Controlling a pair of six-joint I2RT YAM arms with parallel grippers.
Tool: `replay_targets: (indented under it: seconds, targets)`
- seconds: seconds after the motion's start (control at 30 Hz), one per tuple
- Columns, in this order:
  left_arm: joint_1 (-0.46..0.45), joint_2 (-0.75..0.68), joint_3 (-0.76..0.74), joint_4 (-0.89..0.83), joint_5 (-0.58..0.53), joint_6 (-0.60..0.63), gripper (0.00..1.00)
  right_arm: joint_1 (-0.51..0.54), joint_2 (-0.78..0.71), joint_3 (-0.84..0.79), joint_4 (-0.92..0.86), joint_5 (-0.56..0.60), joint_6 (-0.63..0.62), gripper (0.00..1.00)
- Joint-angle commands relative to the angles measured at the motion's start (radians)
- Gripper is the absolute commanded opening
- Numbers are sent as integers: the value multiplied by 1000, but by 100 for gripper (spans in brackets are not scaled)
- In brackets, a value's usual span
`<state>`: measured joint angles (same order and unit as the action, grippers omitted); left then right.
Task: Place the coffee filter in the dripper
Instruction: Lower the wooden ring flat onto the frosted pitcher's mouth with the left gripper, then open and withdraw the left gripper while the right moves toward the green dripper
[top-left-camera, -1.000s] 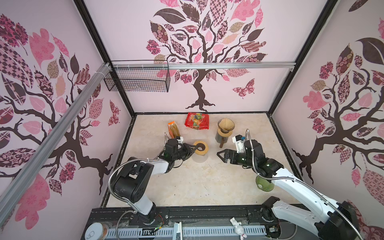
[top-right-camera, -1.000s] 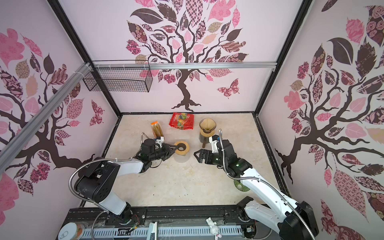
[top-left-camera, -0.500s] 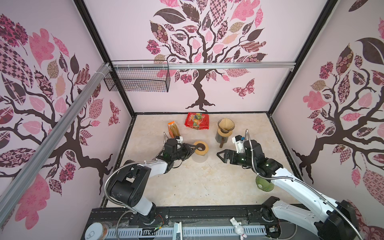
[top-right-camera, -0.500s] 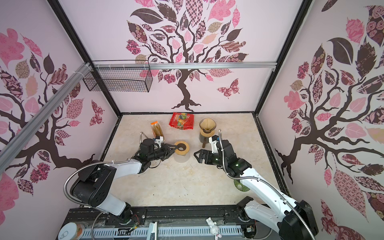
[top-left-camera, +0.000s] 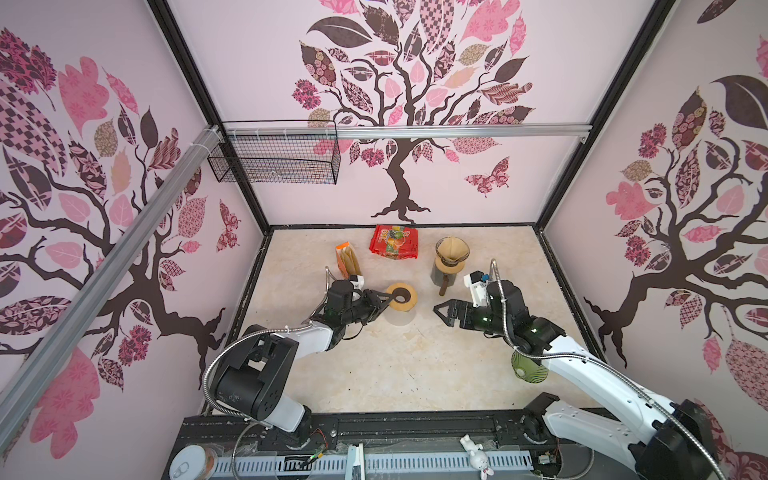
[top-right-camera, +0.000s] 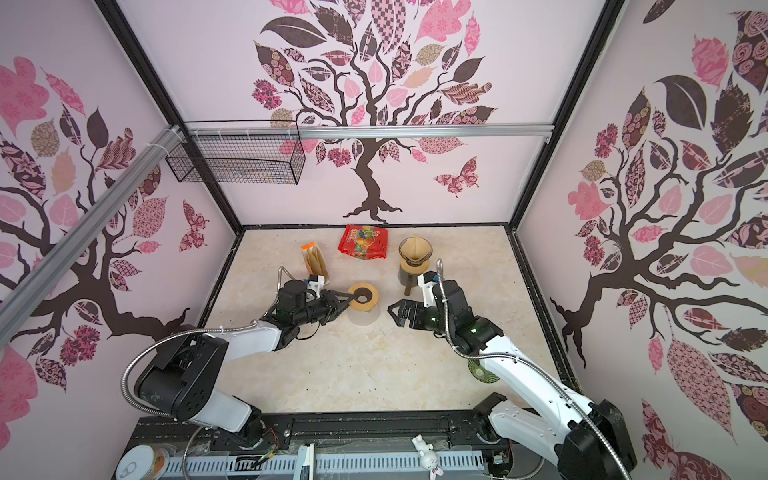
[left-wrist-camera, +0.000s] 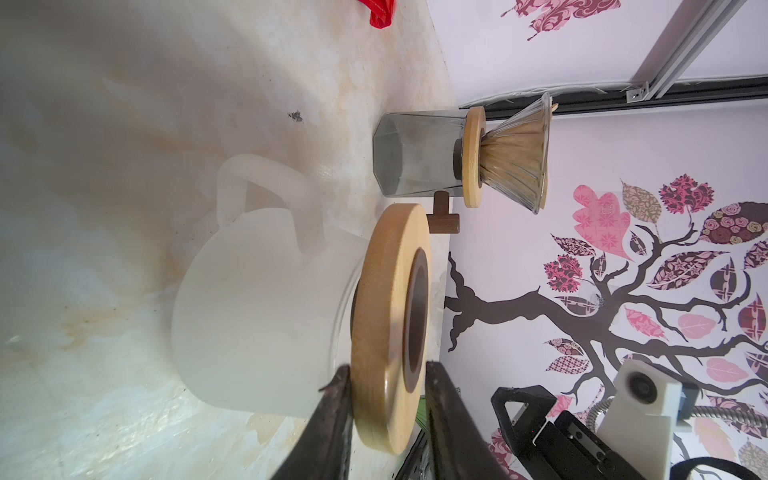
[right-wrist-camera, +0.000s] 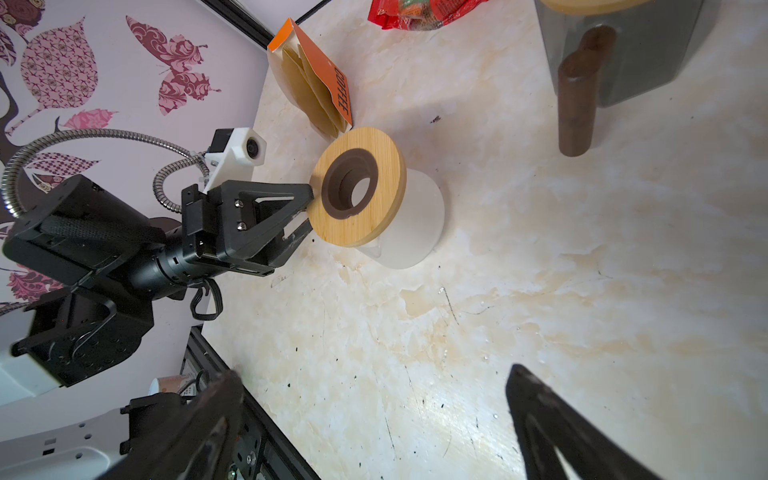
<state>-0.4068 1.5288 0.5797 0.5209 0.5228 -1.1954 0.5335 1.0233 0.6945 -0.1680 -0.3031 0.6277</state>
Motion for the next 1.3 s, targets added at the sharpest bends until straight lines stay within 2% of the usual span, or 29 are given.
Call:
replay_targets:
  seconds: [0.0, 0.5, 0.63, 0.77, 0.83, 0.9, 0.93, 0.97, 1.0, 1.27]
  targets:
    - [-4, -29, -30, -2, -12, 19, 31, 0, 7, -5, 15, 15, -9, 100]
    - [-3, -92, -75, -47, -24, 23, 32, 0, -7, -5, -1, 28, -14, 100]
    - [-1, -171, -84, -132, -33, 50, 32, 0, -14, -1, -10, 37, -20, 100]
    - [5, -295, -60, -309, -50, 103, 34, 1, -17, 6, -23, 52, -28, 100]
    - [7, -357, -23, -430, -63, 124, 40, 1, -17, 11, -28, 56, -32, 100]
    - [6, -411, 36, -538, -66, 140, 55, 1, -20, 20, -37, 60, -38, 100]
    - [7, -433, 65, -584, -68, 145, 67, 0, -21, 24, -43, 66, -41, 100]
    - [7, -453, 103, -641, -73, 147, 84, 1, -24, 29, -51, 76, -46, 100]
    - [5, -467, 143, -705, -86, 142, 97, 1, -26, 35, -61, 85, -51, 100]
    - [-5, -457, 399, -990, -59, 16, 97, -3, 3, 56, -120, 156, -85, 100]
